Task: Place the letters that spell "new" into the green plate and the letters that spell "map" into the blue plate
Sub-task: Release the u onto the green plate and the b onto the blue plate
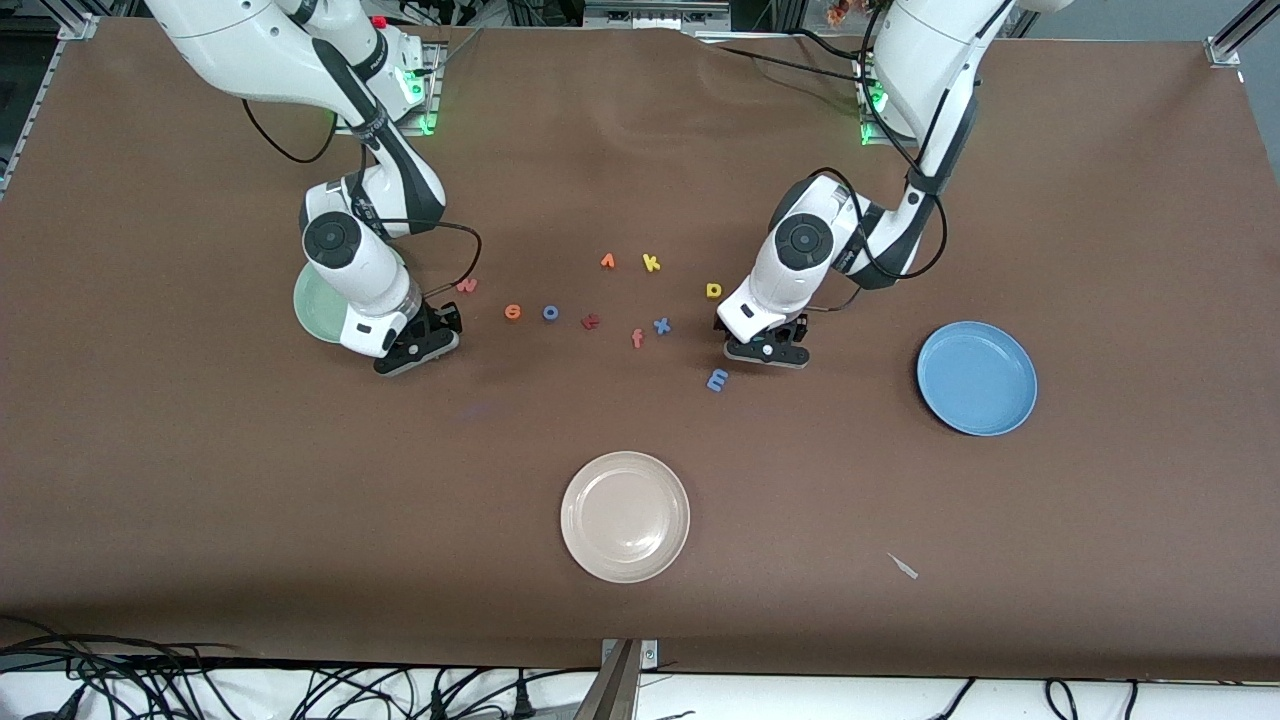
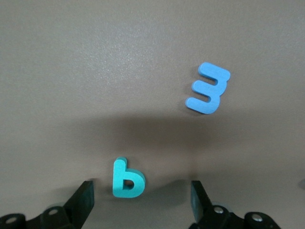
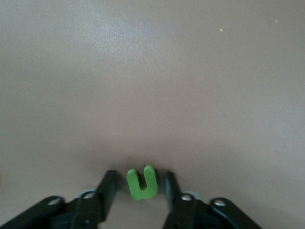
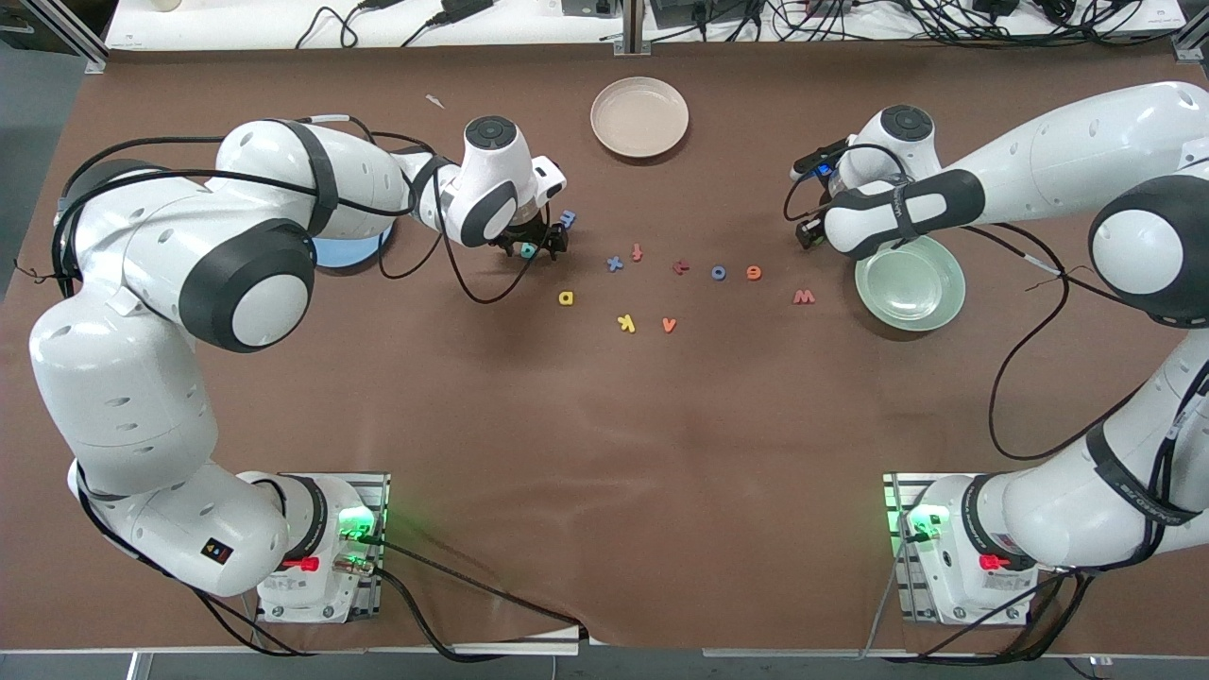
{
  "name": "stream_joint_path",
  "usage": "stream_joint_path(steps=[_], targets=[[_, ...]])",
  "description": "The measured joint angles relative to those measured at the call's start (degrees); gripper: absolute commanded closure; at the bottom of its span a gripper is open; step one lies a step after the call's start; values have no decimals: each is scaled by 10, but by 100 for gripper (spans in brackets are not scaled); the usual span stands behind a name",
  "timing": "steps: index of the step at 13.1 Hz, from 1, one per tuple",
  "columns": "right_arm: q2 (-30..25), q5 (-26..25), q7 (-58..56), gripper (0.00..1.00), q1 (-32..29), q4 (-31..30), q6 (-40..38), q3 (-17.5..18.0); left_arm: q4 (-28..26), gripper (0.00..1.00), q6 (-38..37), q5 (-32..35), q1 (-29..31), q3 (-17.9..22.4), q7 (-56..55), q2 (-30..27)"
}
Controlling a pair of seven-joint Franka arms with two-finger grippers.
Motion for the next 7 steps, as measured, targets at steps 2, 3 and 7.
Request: stream_joint_path(steps=[2,3,7], targets=[[-2,-1,-2,98,0,0,0,0,0,33,0,11,0,1,0,5],[-2,-1,-3,98,0,0,0,0,1,43,0,13,0,2,0,4],[-30,-1,-10,98,0,8,-57,-2,5,87,-3,14,0,2,0,2]])
